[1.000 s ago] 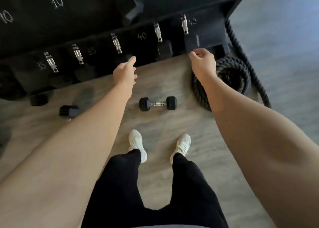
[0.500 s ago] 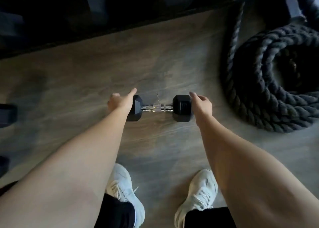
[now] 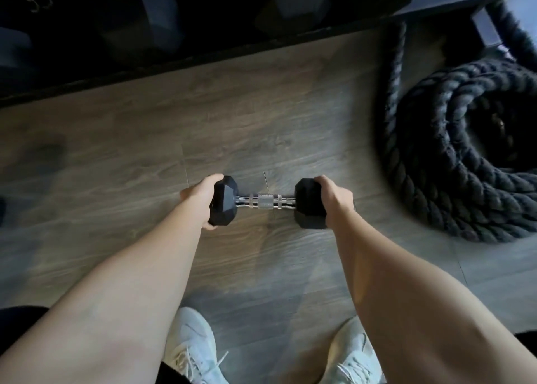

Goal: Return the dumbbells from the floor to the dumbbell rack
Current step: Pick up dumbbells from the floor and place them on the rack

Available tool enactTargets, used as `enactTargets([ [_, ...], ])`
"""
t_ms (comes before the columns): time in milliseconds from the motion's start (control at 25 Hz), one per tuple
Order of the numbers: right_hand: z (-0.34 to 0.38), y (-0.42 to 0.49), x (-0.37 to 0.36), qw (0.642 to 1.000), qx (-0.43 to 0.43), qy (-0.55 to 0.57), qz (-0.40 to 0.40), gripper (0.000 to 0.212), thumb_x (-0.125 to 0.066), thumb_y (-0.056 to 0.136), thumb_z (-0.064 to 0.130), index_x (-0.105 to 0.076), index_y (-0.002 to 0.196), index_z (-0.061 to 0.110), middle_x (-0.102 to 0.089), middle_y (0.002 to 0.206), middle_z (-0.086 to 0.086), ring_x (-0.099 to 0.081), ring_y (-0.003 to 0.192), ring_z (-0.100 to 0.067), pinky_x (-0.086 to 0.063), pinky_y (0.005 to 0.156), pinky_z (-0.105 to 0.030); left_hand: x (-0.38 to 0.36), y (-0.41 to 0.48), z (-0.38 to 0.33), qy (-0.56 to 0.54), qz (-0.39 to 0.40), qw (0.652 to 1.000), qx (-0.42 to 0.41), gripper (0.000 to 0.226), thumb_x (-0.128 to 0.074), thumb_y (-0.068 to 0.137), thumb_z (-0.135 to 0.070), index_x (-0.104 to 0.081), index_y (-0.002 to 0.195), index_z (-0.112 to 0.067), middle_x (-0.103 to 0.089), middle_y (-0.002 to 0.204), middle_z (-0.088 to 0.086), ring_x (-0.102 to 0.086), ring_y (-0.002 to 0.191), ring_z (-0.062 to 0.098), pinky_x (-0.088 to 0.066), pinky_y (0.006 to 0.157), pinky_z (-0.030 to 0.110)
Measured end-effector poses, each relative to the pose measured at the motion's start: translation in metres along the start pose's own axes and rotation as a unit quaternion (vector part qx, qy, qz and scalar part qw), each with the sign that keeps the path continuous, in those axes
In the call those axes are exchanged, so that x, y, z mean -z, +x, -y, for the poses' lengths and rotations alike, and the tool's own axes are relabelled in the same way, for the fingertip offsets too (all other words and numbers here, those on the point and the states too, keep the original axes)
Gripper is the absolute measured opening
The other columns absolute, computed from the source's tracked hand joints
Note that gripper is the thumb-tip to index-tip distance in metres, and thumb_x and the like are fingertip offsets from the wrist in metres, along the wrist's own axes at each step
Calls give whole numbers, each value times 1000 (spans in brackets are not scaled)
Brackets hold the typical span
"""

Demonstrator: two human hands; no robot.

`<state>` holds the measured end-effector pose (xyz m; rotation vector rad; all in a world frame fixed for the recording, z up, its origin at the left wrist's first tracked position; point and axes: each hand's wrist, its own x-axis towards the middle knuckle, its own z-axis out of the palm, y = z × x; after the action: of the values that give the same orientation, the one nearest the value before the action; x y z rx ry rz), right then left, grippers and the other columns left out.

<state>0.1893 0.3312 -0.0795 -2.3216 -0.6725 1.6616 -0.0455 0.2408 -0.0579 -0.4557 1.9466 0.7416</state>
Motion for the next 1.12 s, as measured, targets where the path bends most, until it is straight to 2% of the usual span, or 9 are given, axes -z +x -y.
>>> enactTargets([
  [120,8,-54,32,1000,-12,17,-12,39,-69,62,46,-65,82,13,-67,101,-9,-63,92,-30,-55,85,-40,18,-69,-16,24,23,999,-13,34,-79,74,-41,-58,78,-15,-61,74,5,-55,62,21,-42,65,40],
  [360,116,-252,125,996,-13,86,-16,50,-69,52,46,-67,88,12,-69,101,-9,-67,89,-29,-57,85,-46,82,-294,-104,42,54,995,-77,31,-75,78,-43,-63,88,-16,-63,77,4,-56,63,20,-40,56,29],
  [520,230,-415,192,990,32,131,-32,58,-71,53,47,-64,97,10,-66,105,-9,-65,92,-29,-56,87,-46,144,-479,-195,-22,31,992,-122,41,-86,63,-39,-60,83,-15,-66,78,5,-62,65,23,-47,55,37],
  [640,311,-521,230,982,69,172,-24,49,-71,50,47,-59,83,14,-66,104,-8,-66,93,-29,-57,85,-49,180,-596,-269,-22,33,985,-171,49,-89,56,-40,-53,80,-17,-61,83,6,-57,69,27,-47,54,45],
  [760,382,-608,255,965,104,240,1,58,-73,54,46,-61,102,16,-66,103,-6,-67,89,-29,-57,83,-50,207,-691,-339,5,49,968,-245,58,-87,52,-45,-57,93,-16,-63,95,7,-60,80,34,-51,69,54],
  [840,418,-645,265,952,130,279,3,63,-73,56,45,-61,109,14,-66,103,-7,-67,88,-30,-57,83,-51,214,-736,-379,8,59,950,-308,70,-84,52,-48,-57,109,-17,-63,100,8,-61,84,34,-52,72,53],
  [880,433,-657,266,945,139,295,3,62,-72,57,45,-60,109,13,-66,102,-8,-66,88,-31,-56,83,-52,215,-754,-398,9,60,936,-347,73,-84,54,-49,-56,113,-17,-62,98,7,-60,81,31,-52,67,47],
  [960,456,-673,265,934,154,322,4,57,-68,59,44,-60,106,13,-66,98,-9,-66,87,-31,-56,83,-54,213,-785,-431,25,68,909,-411,69,-81,59,-52,-56,112,-16,-58,91,5,-55,74,24,-42,51,35],
  [1120,496,-657,246,918,119,377,10,56,-64,56,44,-59,103,15,-63,98,-8,-64,85,-30,-57,81,-51,187,-803,-492,56,48,874,-480,64,-83,60,-49,-51,104,-15,-57,91,3,-46,62,19,-31,44,29],
])
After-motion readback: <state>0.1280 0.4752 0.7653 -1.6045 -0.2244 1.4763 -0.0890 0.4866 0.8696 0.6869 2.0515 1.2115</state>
